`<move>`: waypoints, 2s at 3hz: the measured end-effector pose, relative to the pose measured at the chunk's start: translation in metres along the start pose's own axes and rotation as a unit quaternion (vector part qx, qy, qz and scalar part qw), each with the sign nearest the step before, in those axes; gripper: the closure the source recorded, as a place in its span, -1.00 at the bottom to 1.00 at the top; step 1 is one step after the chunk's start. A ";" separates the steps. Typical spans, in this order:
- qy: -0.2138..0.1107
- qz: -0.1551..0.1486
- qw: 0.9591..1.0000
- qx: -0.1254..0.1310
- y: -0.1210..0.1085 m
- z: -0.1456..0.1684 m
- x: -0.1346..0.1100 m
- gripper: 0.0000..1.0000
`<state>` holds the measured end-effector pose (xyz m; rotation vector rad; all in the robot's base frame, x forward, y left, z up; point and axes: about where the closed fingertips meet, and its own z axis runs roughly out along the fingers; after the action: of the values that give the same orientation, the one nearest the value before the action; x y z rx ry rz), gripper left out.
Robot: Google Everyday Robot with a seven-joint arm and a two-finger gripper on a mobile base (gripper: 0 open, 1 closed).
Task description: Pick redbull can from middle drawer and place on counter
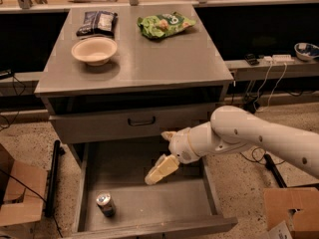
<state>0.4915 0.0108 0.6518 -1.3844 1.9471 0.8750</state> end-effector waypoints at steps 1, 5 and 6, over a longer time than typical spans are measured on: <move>0.020 0.010 1.000 -0.008 -0.009 0.051 0.016 -1.00; 0.085 0.005 0.993 -0.087 0.013 0.225 0.069 -1.00; 0.078 -0.001 0.990 -0.117 0.027 0.254 0.071 -1.00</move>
Offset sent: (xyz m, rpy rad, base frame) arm 0.0195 0.0913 -0.1332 -0.0979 0.0726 0.0551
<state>0.4683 0.1774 0.4466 -1.6319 2.0089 1.0489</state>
